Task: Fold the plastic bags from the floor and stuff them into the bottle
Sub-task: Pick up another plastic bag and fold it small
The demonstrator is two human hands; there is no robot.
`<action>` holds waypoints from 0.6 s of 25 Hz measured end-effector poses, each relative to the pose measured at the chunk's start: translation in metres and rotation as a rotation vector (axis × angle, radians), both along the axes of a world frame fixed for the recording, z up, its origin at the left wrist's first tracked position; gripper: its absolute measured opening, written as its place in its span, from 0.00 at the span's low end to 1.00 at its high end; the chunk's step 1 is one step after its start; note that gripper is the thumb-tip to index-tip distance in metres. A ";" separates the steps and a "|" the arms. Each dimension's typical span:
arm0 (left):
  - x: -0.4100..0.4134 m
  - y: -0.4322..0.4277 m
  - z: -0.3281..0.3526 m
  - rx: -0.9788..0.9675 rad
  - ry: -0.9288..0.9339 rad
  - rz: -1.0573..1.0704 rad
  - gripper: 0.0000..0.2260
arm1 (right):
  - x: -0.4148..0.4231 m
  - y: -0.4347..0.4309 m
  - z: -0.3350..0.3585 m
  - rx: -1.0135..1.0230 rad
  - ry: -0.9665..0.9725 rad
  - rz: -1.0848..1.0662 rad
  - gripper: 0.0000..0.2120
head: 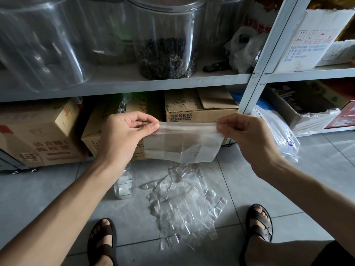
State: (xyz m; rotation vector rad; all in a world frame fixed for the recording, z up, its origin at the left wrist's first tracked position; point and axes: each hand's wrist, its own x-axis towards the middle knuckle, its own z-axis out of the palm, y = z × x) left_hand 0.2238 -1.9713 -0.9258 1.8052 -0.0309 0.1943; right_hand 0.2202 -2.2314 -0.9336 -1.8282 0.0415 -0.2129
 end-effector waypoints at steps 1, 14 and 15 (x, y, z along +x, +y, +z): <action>-0.001 0.000 0.000 0.013 -0.002 0.007 0.05 | 0.000 0.000 0.000 -0.017 -0.006 -0.005 0.10; -0.001 0.002 0.004 -0.144 0.043 0.065 0.08 | -0.002 0.007 0.007 0.191 -0.070 0.105 0.06; -0.001 0.002 0.004 -0.192 0.070 0.073 0.07 | -0.001 0.007 0.008 0.183 -0.076 0.082 0.06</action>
